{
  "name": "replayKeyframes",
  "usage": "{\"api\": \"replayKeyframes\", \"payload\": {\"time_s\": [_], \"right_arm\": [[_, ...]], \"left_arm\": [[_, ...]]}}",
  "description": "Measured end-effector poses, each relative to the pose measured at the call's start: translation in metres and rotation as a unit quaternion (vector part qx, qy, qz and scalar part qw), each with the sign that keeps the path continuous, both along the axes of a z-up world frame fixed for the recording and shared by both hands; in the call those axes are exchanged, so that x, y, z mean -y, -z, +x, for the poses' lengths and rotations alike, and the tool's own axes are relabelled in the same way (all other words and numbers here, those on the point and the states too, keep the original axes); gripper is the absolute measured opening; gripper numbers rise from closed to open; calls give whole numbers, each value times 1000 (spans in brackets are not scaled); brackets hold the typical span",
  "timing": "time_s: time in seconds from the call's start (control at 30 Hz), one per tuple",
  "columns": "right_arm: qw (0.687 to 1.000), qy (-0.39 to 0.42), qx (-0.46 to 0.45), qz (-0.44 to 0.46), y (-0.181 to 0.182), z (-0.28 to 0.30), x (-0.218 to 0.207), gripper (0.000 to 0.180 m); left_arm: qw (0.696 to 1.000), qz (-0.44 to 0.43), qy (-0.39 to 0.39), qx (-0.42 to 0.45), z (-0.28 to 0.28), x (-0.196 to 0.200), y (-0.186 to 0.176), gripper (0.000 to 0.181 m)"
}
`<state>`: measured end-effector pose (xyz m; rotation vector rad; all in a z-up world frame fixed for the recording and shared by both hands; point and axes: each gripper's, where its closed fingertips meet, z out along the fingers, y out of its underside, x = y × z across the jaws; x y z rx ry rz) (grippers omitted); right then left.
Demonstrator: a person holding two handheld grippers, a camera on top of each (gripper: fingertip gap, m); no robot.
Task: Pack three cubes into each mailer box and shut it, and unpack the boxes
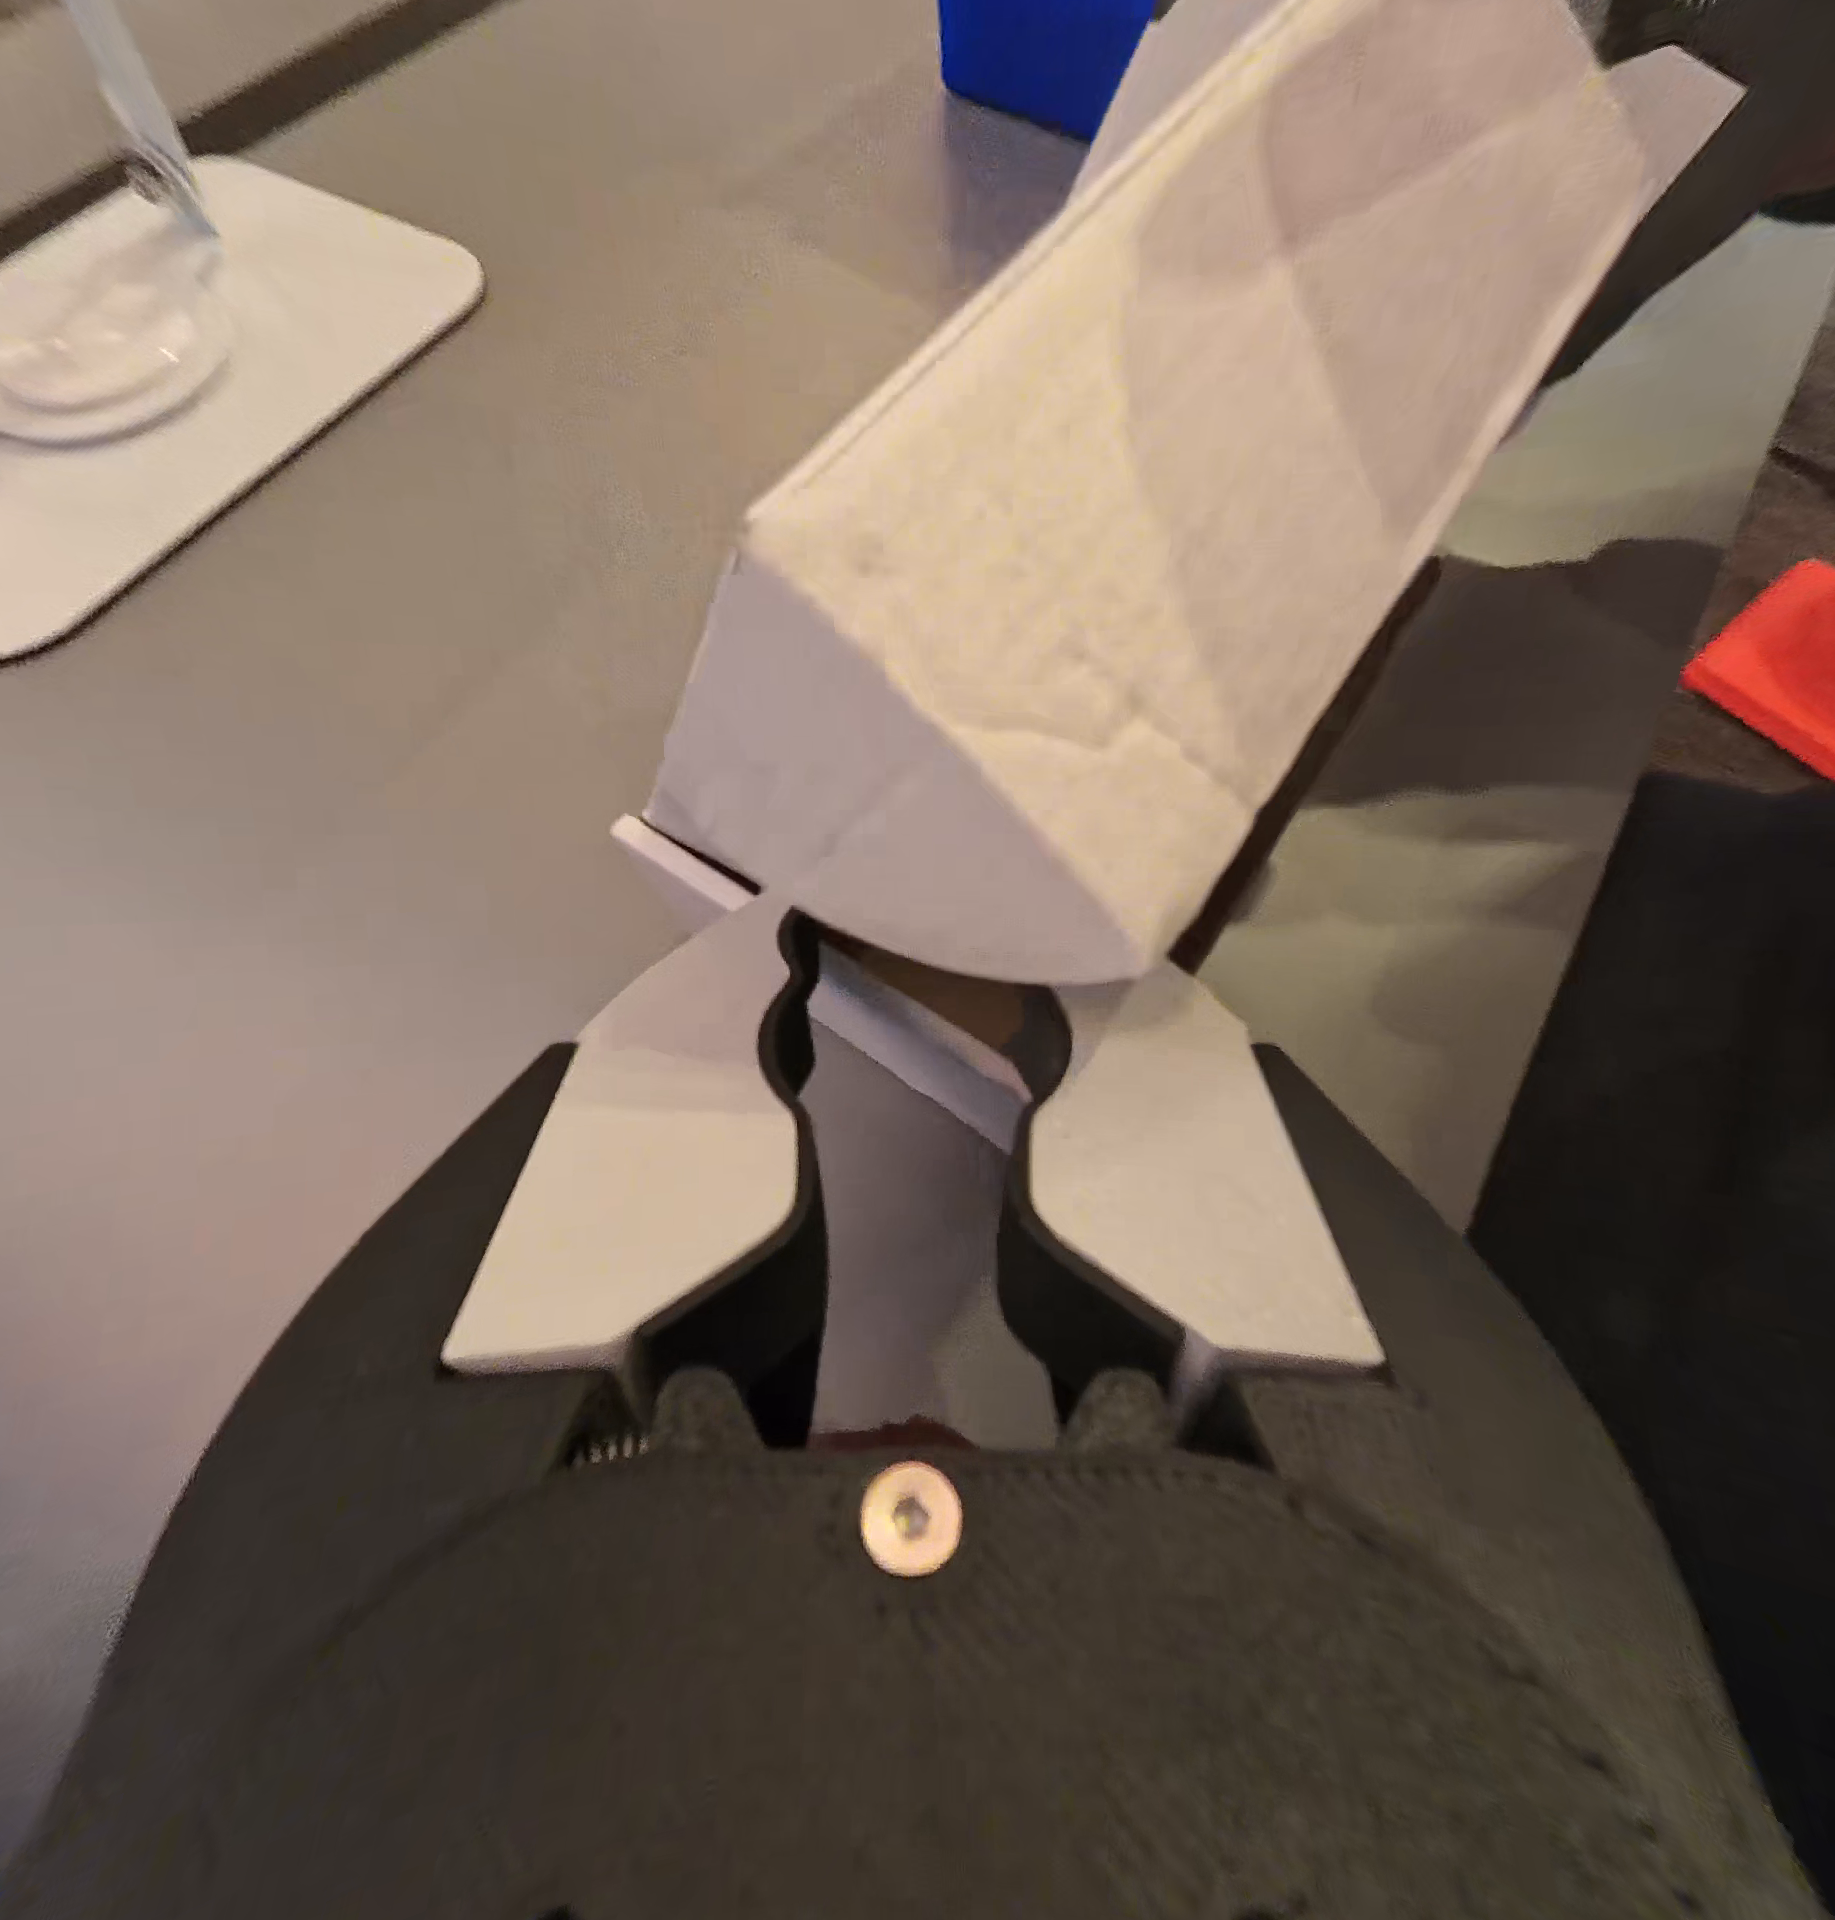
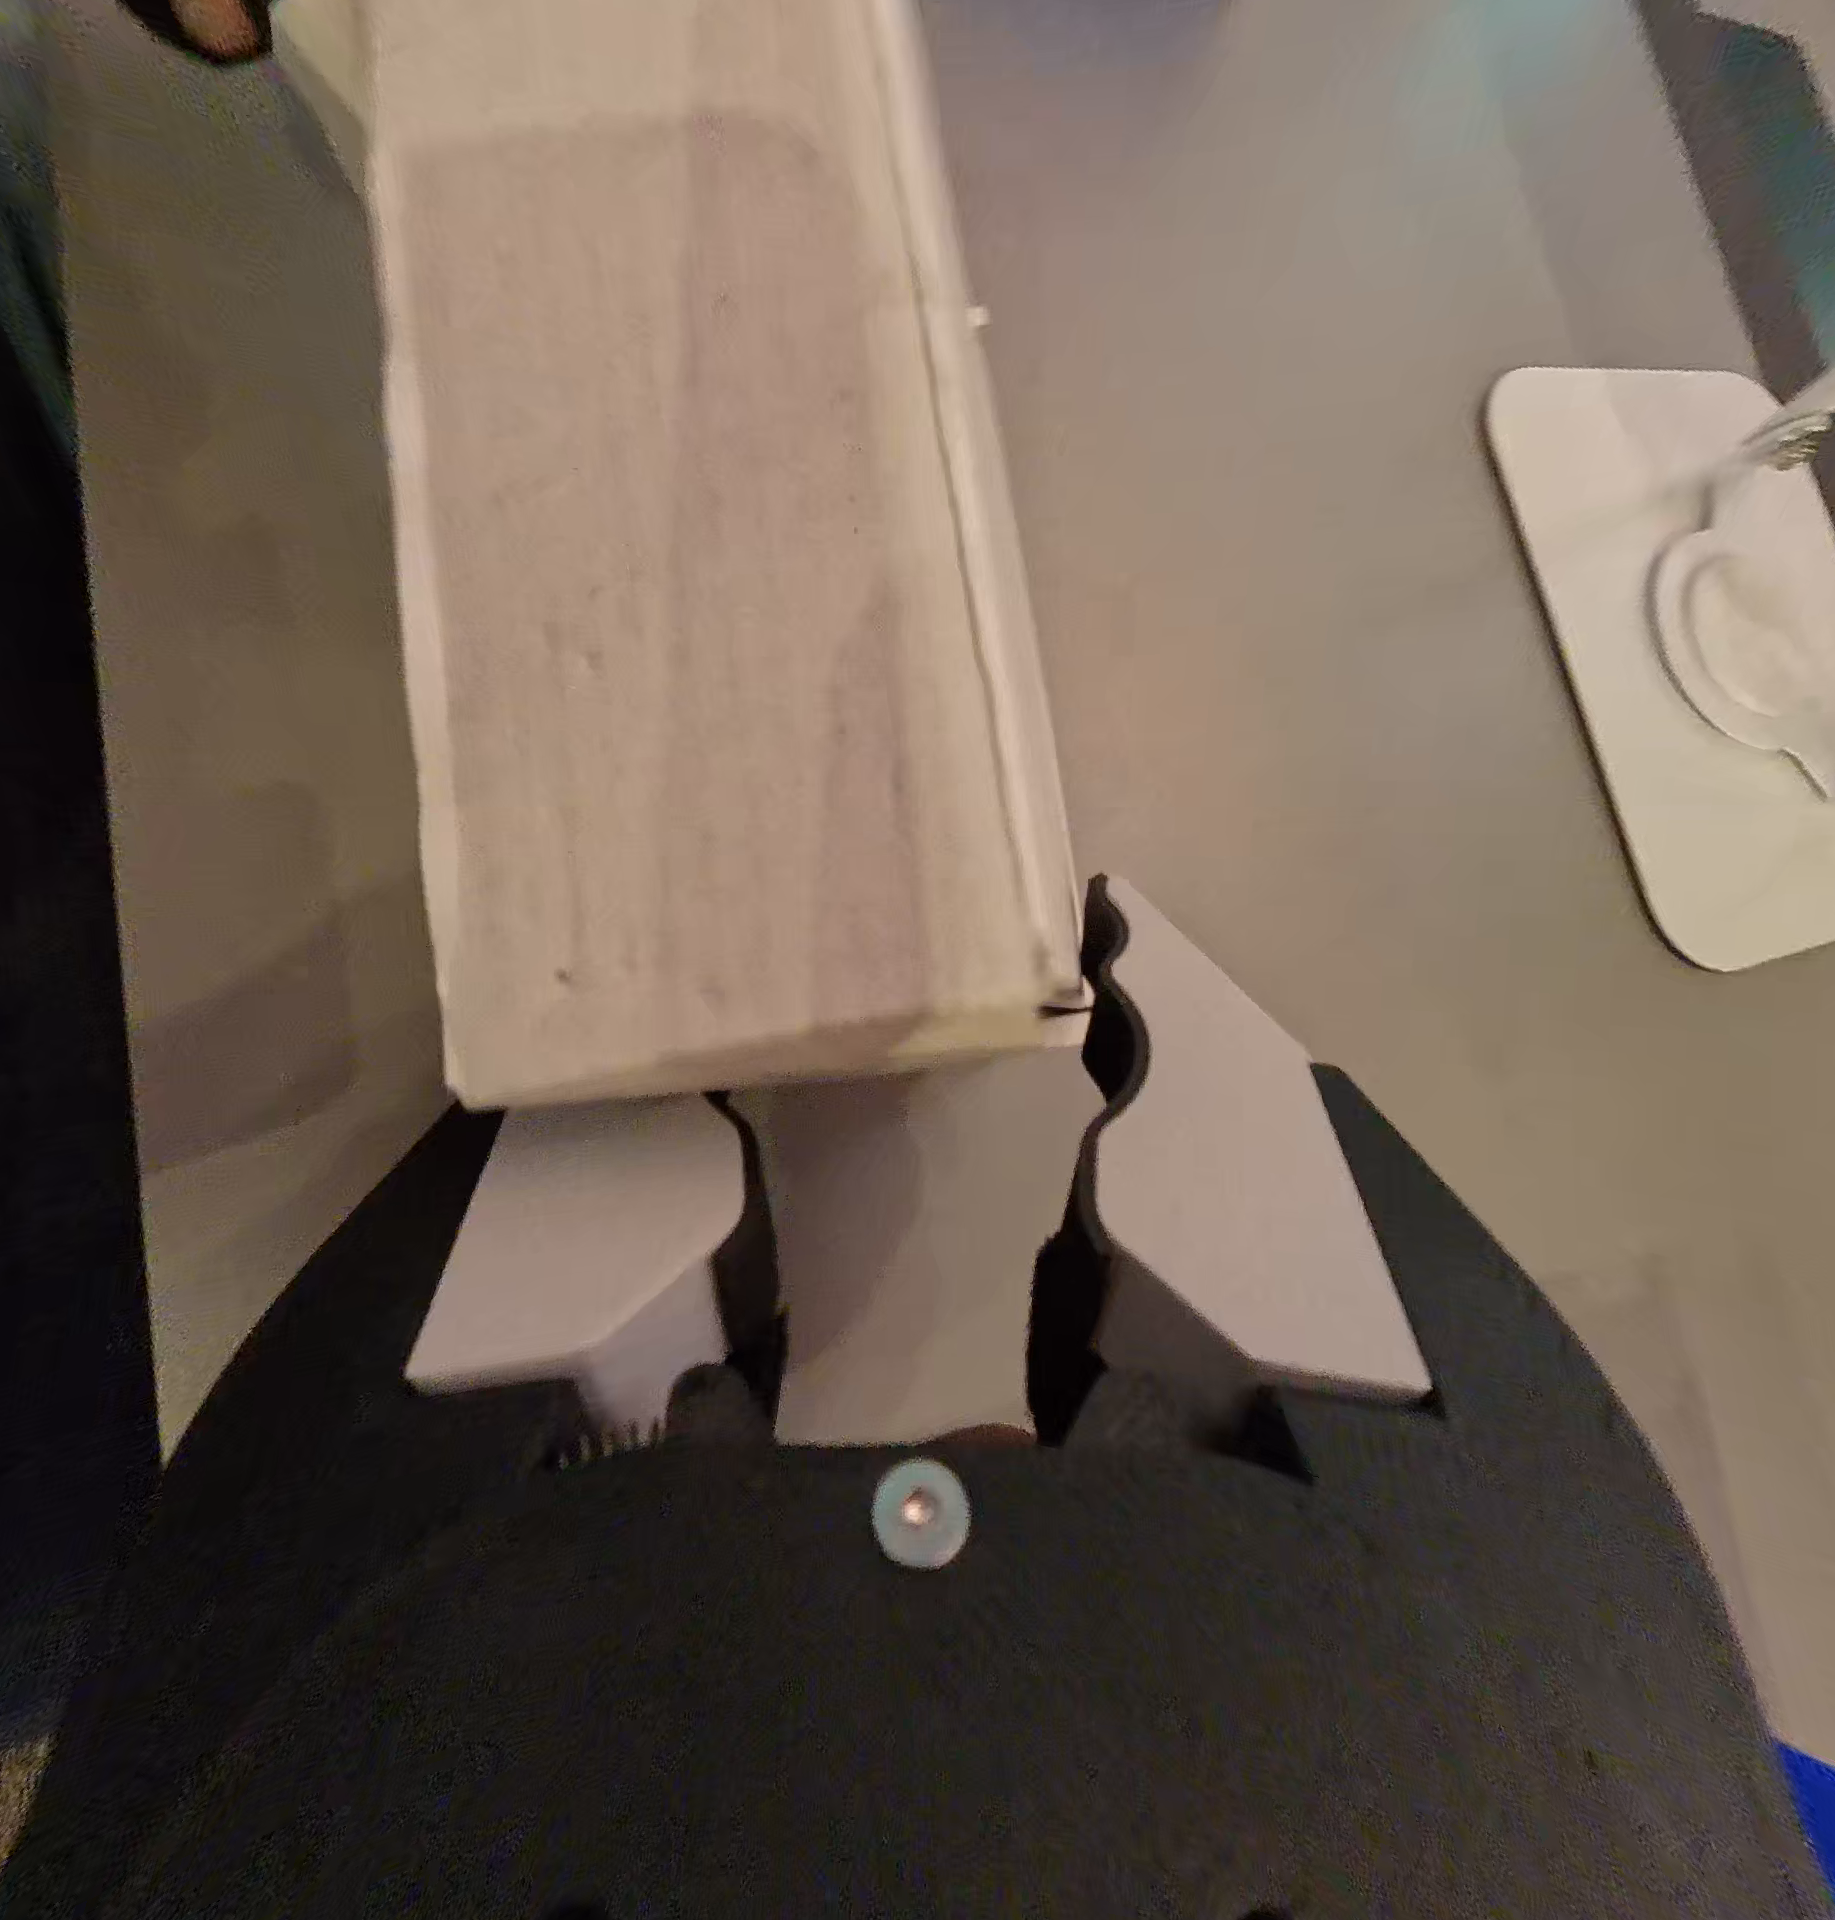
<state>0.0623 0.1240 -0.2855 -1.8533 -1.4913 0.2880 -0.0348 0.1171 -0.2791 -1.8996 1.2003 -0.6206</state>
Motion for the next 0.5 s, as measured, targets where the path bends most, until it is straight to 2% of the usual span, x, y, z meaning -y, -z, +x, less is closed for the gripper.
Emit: {"api": "replayKeyframes", "payload": {"time_s": [0.27,0.37,0.5], "right_arm": [[998,-29,51,-7,4,2,9,63],[997,-33,67,1,5,3,8,62],[996,-35,82,11,6,3,7,61]], "left_arm": [[999,-41,20,-21,-13,14,-5,72],[999,12,-18,-44,-29,8,-14,81],[987,142,-36,-66,-29,-3,-52,90]]}}
